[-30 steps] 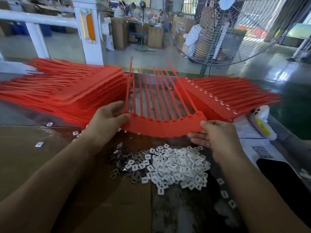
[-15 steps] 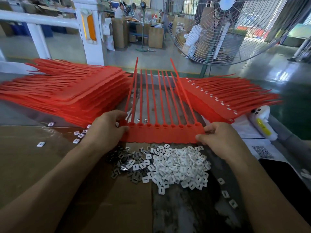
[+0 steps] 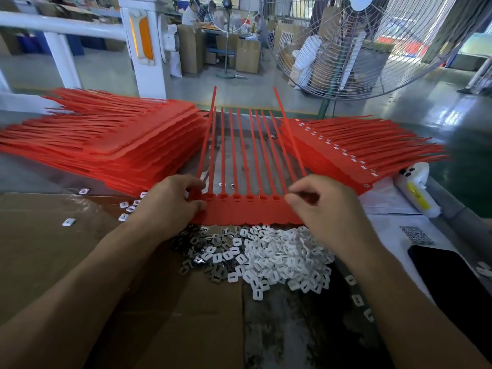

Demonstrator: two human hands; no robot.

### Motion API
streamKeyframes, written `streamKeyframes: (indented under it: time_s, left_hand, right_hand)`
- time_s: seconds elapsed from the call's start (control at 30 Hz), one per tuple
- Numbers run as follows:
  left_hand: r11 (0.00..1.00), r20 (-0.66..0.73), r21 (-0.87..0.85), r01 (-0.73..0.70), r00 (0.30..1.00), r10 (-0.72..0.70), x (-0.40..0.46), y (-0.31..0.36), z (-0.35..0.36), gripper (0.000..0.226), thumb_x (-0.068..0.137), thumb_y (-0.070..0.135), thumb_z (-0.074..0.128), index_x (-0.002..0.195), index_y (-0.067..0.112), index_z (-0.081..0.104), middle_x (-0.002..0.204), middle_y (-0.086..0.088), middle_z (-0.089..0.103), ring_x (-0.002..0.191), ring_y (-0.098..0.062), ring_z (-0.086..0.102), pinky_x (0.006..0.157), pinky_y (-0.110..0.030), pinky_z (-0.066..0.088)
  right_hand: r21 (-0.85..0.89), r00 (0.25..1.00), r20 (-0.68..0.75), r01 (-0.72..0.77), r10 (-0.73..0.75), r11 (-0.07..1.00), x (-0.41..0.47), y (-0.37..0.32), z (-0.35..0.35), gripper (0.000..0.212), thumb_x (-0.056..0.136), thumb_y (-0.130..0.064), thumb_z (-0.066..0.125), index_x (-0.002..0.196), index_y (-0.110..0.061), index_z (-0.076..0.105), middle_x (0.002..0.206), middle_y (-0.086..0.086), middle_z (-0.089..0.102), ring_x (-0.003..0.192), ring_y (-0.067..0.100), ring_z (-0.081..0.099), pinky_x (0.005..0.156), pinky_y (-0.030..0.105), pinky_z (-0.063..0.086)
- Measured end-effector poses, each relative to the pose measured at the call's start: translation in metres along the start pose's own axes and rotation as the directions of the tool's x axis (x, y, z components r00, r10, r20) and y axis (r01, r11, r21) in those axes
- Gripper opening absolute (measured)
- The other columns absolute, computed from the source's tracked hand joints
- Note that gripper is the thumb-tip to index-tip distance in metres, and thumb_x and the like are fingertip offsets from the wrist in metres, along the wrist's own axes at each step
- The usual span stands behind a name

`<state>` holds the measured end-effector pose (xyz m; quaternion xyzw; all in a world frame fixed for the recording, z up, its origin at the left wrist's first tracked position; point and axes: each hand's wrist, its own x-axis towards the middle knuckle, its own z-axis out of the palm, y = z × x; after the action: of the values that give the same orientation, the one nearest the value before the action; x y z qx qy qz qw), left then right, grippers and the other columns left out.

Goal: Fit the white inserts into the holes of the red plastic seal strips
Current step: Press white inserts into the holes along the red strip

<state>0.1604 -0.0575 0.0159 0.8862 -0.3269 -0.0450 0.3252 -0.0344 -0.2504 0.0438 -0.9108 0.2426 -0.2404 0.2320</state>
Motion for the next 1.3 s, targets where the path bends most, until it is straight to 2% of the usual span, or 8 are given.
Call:
streamKeyframes:
  time_s: [0.07, 0.2, 0.4, 0.53, 0.9, 1.07, 1.2, 1.3]
  left_hand:
    - [1.000, 0.014, 0.021, -0.006, 1.000, 0.006, 0.000, 0.000, 0.000, 0.045, 0.090, 0.029, 0.076, 0.133, 0.030, 0.063, 0.131, 0.004, 0.061, 0.103, -0.007, 0.049, 0.089, -0.027, 0.038]
    - [0.999, 0.023, 0.046, -0.024, 0.999, 0.023, -0.001, 0.001, -0.002, 0.045, 0.089, 0.029, 0.076, 0.132, 0.030, 0.063, 0.129, 0.003, 0.059, 0.106, -0.011, 0.051, 0.089, -0.027, 0.036]
    - [0.997, 0.035, 0.068, -0.044, 0.999, 0.042, 0.000, -0.003, -0.005, 0.044, 0.089, 0.029, 0.076, 0.131, 0.031, 0.064, 0.130, 0.006, 0.059, 0.105, -0.008, 0.049, 0.088, -0.027, 0.037]
    - [0.997, 0.039, 0.067, -0.047, 0.998, 0.045, 0.000, -0.003, -0.004, 0.044, 0.088, 0.027, 0.078, 0.130, 0.031, 0.065, 0.130, 0.005, 0.060, 0.115, -0.016, 0.055, 0.092, -0.029, 0.041]
    - [0.994, 0.040, 0.077, -0.074, 0.997, 0.071, -0.002, -0.005, -0.007, 0.042, 0.085, 0.026, 0.080, 0.126, 0.030, 0.069, 0.123, 0.003, 0.061, 0.112, -0.019, 0.057, 0.091, -0.027, 0.042]
    - [0.987, -0.024, 0.107, -0.122, 0.992, 0.125, -0.004, -0.003, -0.005, 0.035, 0.087, 0.031, 0.077, 0.121, 0.031, 0.069, 0.131, 0.003, 0.057, 0.126, -0.023, 0.049, 0.108, -0.049, 0.039]
    - [0.953, -0.154, -0.088, -0.289, 0.949, 0.274, -0.008, 0.008, -0.001, 0.022, 0.090, 0.026, 0.074, 0.110, 0.033, 0.073, 0.106, 0.017, 0.065, 0.098, -0.002, 0.060, 0.083, -0.012, 0.044]
    - [0.898, -0.164, -0.176, -0.404, 0.911, 0.378, -0.013, 0.015, 0.002, 0.021, 0.089, 0.022, 0.076, 0.107, 0.032, 0.070, 0.098, 0.019, 0.067, 0.090, -0.001, 0.062, 0.073, -0.005, 0.040]
  right_hand:
    - [0.046, 0.975, 0.171, 0.139, -0.145, 0.989, -0.006, -0.019, 0.012, 0.013, 0.094, -0.035, 0.071, 0.106, -0.030, 0.073, 0.099, -0.021, 0.068, 0.089, -0.007, 0.061, 0.079, 0.011, 0.047]
    - [0.010, 0.867, 0.354, 0.373, -0.352, 0.928, -0.009, -0.040, 0.032, 0.025, 0.098, -0.041, 0.066, 0.119, -0.029, 0.072, 0.111, -0.017, 0.065, 0.104, -0.002, 0.056, 0.096, 0.024, 0.046]
    - [-0.108, 0.791, 0.511, 0.447, -0.336, 0.888, 0.002, -0.059, 0.043, 0.028, 0.097, -0.040, 0.067, 0.124, -0.035, 0.069, 0.111, -0.011, 0.059, 0.112, 0.011, 0.050, 0.097, 0.034, 0.043]
    - [-0.147, 0.772, 0.573, 0.428, -0.276, 0.892, 0.011, -0.069, 0.045, 0.017, 0.096, -0.033, 0.071, 0.113, -0.031, 0.071, 0.099, -0.015, 0.055, 0.100, 0.009, 0.055, 0.078, 0.026, 0.044]
    - [0.056, 0.804, 0.573, 0.156, -0.160, 0.986, 0.016, -0.062, 0.047, 0.009, 0.092, -0.031, 0.076, 0.087, -0.033, 0.070, 0.086, -0.018, 0.067, 0.077, -0.004, 0.063, 0.063, 0.015, 0.043]
    - [0.285, 0.909, 0.413, -0.064, -0.062, 0.956, 0.014, -0.047, 0.044, 0.008, 0.094, -0.039, 0.072, 0.087, -0.035, 0.072, 0.083, -0.020, 0.071, 0.067, -0.004, 0.065, 0.058, 0.016, 0.045]
    - [0.480, 0.939, 0.340, -0.222, 0.052, 0.849, 0.014, -0.040, 0.046, 0.011, 0.096, -0.039, 0.068, 0.090, -0.033, 0.075, 0.088, -0.010, 0.076, 0.074, -0.001, 0.068, 0.073, 0.025, 0.047]
    - [0.573, 0.931, 0.351, -0.297, 0.099, 0.764, 0.016, -0.039, 0.047, 0.014, 0.099, -0.034, 0.066, 0.093, -0.026, 0.076, 0.084, -0.007, 0.077, 0.066, -0.001, 0.064, 0.067, 0.024, 0.049]
